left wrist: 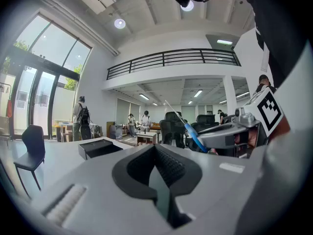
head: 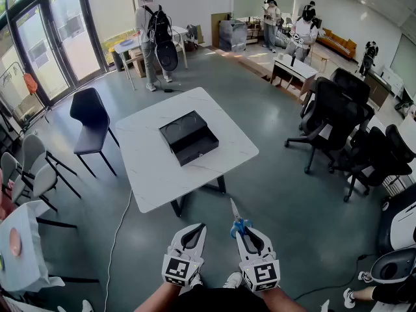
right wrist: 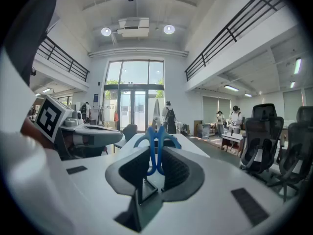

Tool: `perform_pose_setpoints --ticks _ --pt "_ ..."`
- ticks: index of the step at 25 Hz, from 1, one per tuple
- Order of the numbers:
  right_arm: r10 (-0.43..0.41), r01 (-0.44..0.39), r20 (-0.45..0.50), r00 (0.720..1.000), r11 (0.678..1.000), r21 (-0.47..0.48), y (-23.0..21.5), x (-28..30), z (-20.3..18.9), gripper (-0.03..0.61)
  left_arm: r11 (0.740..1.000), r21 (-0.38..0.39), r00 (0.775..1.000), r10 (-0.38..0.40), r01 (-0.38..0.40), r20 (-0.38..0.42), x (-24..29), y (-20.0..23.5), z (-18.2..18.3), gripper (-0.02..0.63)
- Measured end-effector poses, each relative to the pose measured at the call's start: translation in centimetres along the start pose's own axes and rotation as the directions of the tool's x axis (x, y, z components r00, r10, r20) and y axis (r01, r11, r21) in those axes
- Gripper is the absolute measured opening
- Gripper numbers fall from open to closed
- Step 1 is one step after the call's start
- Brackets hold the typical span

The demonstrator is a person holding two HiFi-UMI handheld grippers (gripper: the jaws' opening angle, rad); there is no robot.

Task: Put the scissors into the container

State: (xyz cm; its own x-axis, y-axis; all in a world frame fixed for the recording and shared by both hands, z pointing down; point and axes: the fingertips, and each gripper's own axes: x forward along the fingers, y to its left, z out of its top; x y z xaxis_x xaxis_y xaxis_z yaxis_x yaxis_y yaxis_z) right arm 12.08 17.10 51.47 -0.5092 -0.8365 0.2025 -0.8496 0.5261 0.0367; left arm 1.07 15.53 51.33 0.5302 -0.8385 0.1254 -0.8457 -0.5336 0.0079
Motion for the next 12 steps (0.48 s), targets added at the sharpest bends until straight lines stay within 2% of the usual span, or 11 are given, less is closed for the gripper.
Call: perform_pose_setpoints --ticks 4,12 --pt "-0.013 0.013 0.007 1.000 1.000 -0.002 2.0 0.3 0.8 0.086 1.000 0.005 1.000 -0.006 0.006 0.016 -2.1 1.5 -0.2 0.009" --pt "-0.038 0.038 0.023 0.999 0.999 0.002 3.5 1.0 1.4 0.086 0.999 -0.032 0.999 -0.029 0.029 0.021 -4.5 3.3 -0.8 0.009"
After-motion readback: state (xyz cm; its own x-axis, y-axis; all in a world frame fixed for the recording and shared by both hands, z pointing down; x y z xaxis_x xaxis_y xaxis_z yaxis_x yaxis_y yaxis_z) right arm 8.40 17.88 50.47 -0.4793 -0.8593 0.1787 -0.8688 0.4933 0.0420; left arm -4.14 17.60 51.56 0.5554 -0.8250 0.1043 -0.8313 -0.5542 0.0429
